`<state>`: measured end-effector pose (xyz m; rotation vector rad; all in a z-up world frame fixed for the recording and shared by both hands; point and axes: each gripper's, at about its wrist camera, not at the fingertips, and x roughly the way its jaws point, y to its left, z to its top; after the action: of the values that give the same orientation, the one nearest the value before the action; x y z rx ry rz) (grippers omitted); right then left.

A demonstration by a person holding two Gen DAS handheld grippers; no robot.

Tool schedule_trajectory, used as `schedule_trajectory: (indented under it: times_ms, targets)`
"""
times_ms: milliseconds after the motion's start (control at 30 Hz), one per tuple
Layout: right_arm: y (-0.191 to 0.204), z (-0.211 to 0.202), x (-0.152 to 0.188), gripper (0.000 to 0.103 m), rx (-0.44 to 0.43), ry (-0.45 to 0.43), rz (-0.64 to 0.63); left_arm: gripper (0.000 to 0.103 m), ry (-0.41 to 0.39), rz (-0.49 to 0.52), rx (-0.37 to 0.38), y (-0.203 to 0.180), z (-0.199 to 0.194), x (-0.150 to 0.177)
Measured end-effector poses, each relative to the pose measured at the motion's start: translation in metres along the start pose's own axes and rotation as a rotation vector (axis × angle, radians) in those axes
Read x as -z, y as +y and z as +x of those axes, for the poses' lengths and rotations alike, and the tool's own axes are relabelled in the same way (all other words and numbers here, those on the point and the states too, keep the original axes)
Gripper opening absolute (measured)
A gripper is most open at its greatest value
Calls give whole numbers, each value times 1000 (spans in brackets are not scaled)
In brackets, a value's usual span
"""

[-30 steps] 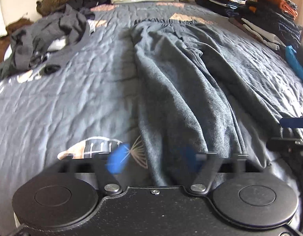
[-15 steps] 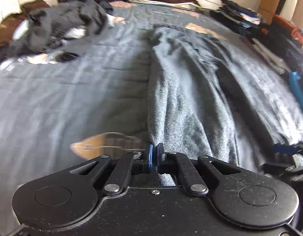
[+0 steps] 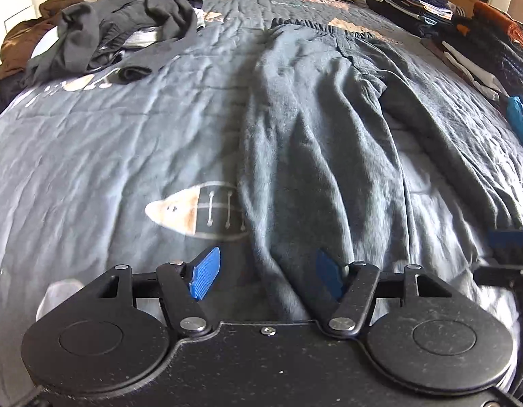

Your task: Fold clothes

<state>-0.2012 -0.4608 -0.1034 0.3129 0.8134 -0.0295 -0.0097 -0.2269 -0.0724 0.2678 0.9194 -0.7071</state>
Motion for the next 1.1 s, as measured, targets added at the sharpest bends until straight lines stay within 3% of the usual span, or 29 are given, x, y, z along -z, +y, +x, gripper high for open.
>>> schedule_trajectory:
  times_ms: [233, 400, 600, 833, 867, 900, 967, 1033, 1100]
  targets:
    - [39, -18, 34, 84, -78, 56, -103, 61, -15, -57, -33, -4, -21, 30]
    - [71, -41, 63, 84, -147, 51, -157, 61, -37, -60, -15, -18, -39, 60]
    - [96, -39, 90, 83, -118, 83, -246, 61, -71, -106, -13, -22, -60, 86]
    - [103, -30, 103, 79, -139, 77, -229, 62, -96, -144, -33, -14, -67, 96]
    - [104, -31, 104, 70, -153, 74, -228, 62, -98, -145, -36, -13, -68, 97]
    - [104, -32, 104, 47, -169, 72, -226, 62, -99, -146, -37, -12, -69, 99]
    - [106, -31, 105, 16, -209, 90, -203, 62, -101, -147, -37, -9, -71, 103]
    - [107, -33, 105, 11, -213, 87, -185, 62, -105, -148, -36, -6, -73, 104]
    - [106, -37, 103, 9, -275, 88, -120, 62, -109, -159, -26, 0, -75, 106]
